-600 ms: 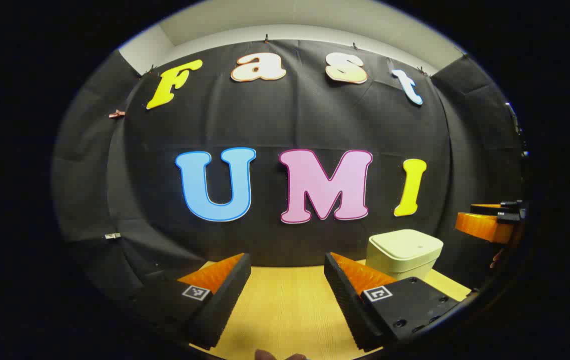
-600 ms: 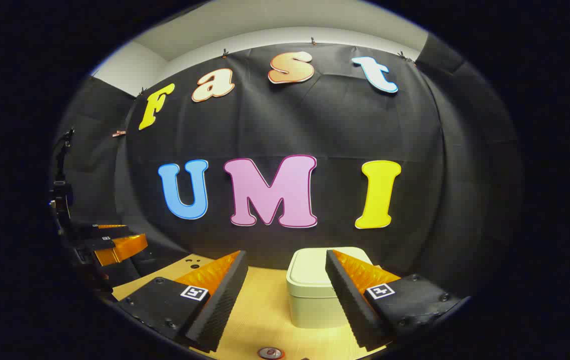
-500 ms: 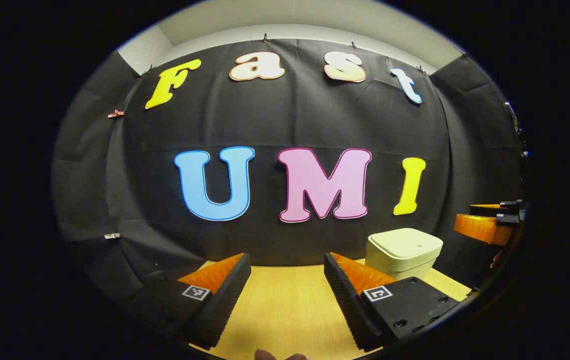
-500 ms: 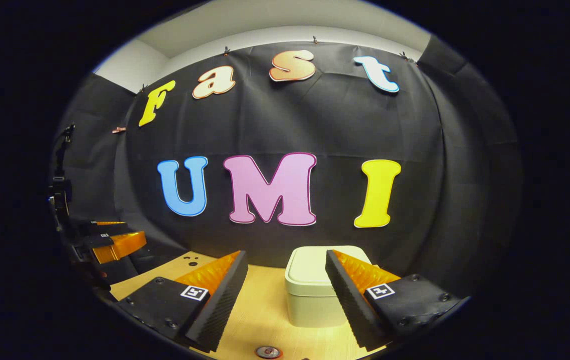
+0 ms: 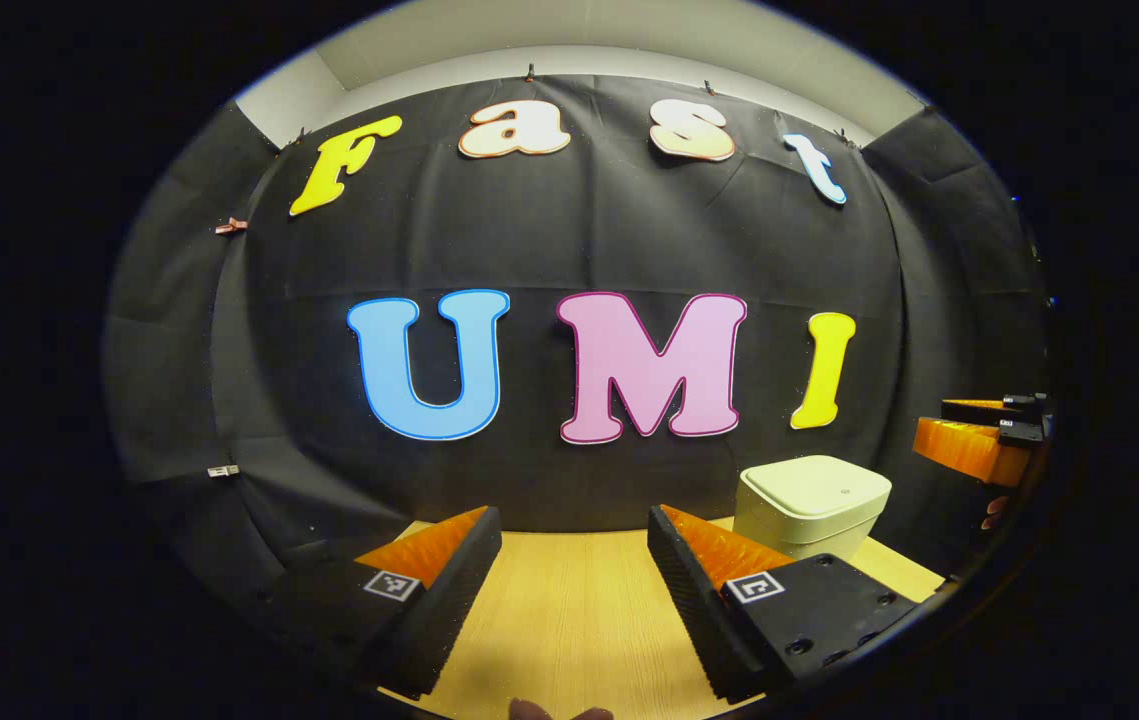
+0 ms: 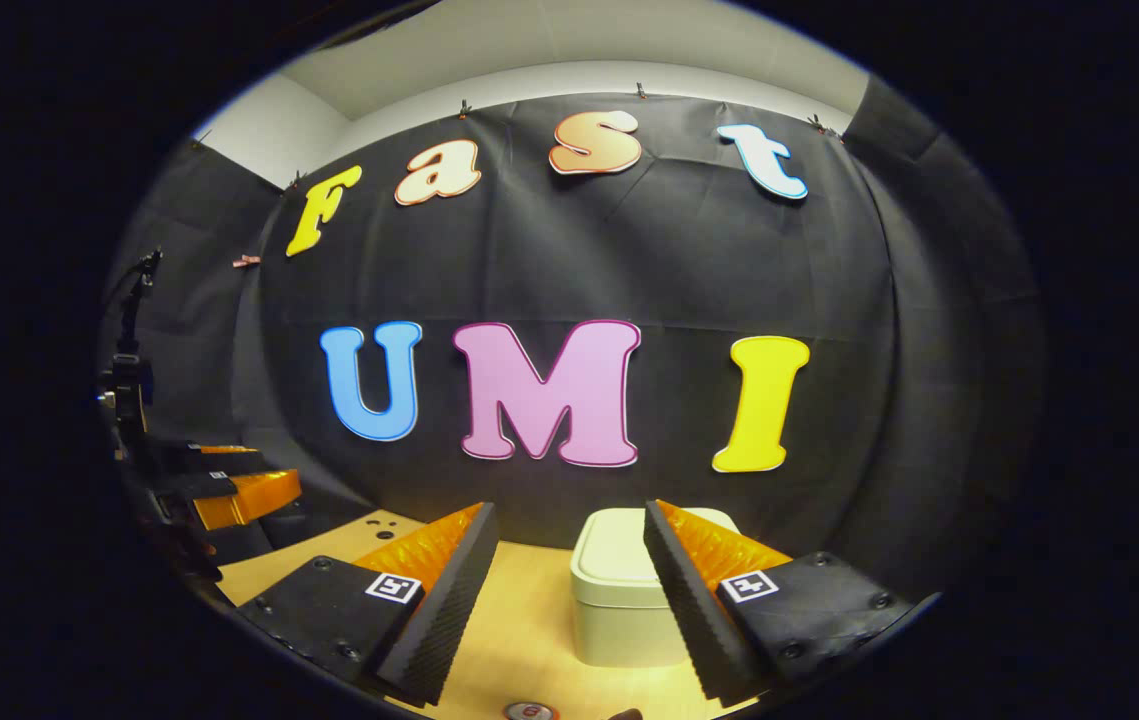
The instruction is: Press the lid of the desktop garbage bin to open it, pick up the crumpled paper on the desktop and throw it into the bin, then pick up the pop can on the desktop and drop it into the bin, and finally close the garbage bin lid.
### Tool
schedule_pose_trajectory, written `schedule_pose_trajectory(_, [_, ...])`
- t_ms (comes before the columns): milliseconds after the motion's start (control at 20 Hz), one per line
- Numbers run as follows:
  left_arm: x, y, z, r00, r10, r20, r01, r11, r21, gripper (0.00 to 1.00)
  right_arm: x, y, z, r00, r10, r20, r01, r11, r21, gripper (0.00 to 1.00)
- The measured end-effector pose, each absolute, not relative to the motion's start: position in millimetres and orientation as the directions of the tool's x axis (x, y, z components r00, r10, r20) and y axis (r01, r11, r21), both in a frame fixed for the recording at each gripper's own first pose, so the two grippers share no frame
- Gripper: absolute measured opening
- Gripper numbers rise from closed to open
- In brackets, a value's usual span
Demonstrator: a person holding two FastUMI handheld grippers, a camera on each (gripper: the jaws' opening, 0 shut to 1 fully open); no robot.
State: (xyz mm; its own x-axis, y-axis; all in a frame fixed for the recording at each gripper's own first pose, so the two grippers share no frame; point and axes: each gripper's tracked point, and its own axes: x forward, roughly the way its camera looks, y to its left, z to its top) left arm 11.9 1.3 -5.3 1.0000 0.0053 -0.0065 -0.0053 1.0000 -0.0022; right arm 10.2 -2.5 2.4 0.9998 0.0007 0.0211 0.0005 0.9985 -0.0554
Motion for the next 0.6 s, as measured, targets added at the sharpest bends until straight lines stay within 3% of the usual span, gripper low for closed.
schedule_pose_trajectory(250, [19.2, -1.3, -6.5, 1.0, -0.001, -0.012, 0.001, 1.0, 0.0, 0.95, 14.8, -2.4, -0.4, 1.0, 0.005, -0.003, -0.005, 0.998, -0.063, 0.95])
schedule_pose_trajectory(450, [21.5, -3.7, -6.8, 1.0, -0.008, -0.011, 0.008, 1.0, 0.004, 0.95, 18.8, -6.7, -0.9, 1.0, -0.017, -0.012, 0.016, 0.996, -0.084, 0.92])
schedule_pose_trajectory(500, [22.7, -3.9, -7.4, 1.0, -0.009, -0.01, 0.009, 1.0, 0.005, 0.95, 20.9, -8.1, -2.0, 1.0, -0.02, -0.022, 0.018, 0.996, -0.086, 0.86])
schedule_pose_trajectory(600, [23.6, -3.7, -5.9, 1.0, -0.009, -0.007, 0.009, 1.0, 0.006, 0.95, 24.9, -23.8, -7.3, 0.994, -0.102, -0.039, 0.097, 0.988, -0.124, 0.43])
